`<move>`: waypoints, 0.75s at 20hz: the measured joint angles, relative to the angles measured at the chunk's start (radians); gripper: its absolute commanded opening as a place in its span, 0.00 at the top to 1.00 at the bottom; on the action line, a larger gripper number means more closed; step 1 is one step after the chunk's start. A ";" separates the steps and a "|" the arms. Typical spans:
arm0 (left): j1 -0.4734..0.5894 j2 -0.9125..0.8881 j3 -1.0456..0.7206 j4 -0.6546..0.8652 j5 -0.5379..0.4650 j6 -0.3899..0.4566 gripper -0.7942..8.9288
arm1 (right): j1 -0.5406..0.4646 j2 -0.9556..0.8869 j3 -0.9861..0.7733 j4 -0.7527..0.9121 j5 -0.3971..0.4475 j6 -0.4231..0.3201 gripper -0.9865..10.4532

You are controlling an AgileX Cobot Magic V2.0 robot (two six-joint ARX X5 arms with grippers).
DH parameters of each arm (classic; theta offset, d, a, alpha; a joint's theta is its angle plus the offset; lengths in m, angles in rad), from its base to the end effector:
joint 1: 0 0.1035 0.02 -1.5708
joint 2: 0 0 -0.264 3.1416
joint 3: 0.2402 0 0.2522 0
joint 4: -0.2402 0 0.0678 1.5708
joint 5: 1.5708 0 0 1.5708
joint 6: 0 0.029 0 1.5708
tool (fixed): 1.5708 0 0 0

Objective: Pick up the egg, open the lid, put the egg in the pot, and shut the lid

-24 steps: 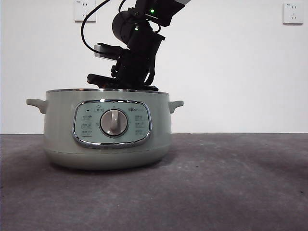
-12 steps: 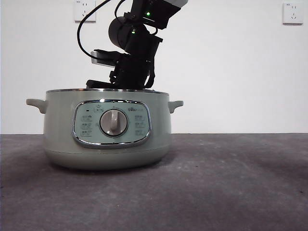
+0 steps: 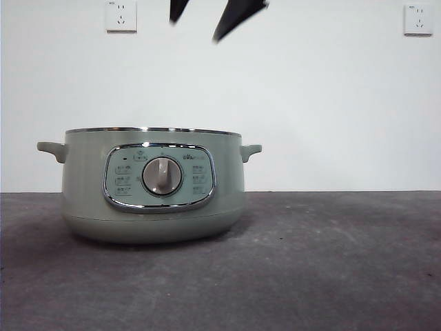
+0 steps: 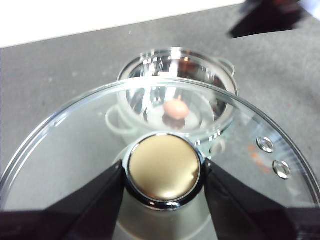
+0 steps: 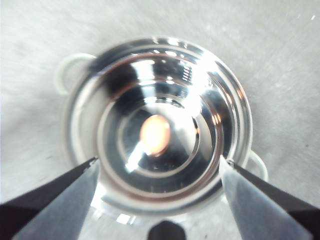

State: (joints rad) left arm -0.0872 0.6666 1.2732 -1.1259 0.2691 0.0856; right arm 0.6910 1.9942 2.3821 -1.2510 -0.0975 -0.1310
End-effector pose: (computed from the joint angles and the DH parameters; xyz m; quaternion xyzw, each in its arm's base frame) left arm 0.0618 -0.0131 0.4082 0.0174 0.2481 -0.1821 0.9513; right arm 0.3029 0.2542 0.4189 -0.1769 0.3763 0.3743 0.8288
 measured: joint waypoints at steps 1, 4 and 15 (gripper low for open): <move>0.000 0.013 0.000 0.014 0.013 0.000 0.93 | 0.000 -0.033 0.000 -0.031 -0.004 0.000 0.56; 0.000 0.054 0.000 0.066 0.064 0.000 0.92 | 0.000 -0.123 0.000 -0.103 -0.008 -0.014 0.57; -0.137 0.299 0.000 0.301 0.059 0.000 0.92 | -0.002 -0.783 -0.691 0.093 -0.021 0.032 0.61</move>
State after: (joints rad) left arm -0.2241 0.9653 1.2732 -0.8246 0.3283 0.0856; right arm 0.6895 1.2110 1.6909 -1.1580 -0.1184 -0.0986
